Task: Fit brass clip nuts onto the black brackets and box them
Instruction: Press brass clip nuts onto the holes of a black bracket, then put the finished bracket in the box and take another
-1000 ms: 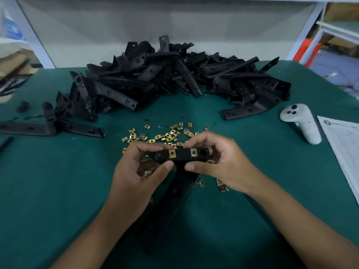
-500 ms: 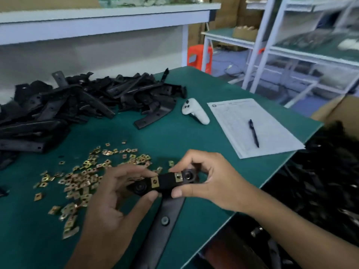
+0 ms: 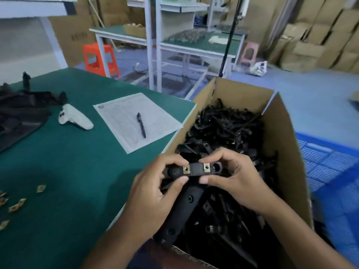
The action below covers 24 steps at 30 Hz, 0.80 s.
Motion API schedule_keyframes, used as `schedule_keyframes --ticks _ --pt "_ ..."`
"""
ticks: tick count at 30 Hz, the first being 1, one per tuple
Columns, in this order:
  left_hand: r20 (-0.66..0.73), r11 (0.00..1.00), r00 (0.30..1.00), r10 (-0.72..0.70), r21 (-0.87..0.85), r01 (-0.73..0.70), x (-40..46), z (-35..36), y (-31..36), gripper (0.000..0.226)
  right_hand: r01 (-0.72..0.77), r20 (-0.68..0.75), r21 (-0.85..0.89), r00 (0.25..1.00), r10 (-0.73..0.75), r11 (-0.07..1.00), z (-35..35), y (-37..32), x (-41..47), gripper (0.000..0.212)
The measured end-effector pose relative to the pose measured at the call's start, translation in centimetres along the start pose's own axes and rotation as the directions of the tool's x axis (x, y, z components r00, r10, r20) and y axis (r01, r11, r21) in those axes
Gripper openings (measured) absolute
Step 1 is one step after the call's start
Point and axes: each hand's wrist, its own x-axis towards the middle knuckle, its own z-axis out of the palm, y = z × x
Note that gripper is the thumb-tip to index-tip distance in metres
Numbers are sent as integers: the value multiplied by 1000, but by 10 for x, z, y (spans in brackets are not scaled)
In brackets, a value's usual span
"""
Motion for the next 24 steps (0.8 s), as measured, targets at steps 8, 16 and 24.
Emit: schedule_keyframes --ticks 8,16,24 --pt "71 985 997 -23 172 10 17 21 -10 70 -54 -150 -367 989 -1 929 -36 17 3 45" --pt "-388 870 922 1 455 190 -30 -114 -21 13 -254 -139 -310 965 220 916 -3 148 50 33" --pt "-763 660 624 -167 384 646 -147 -274 -35 37 188 313 -202 942 -119 961 206 85 132 7"
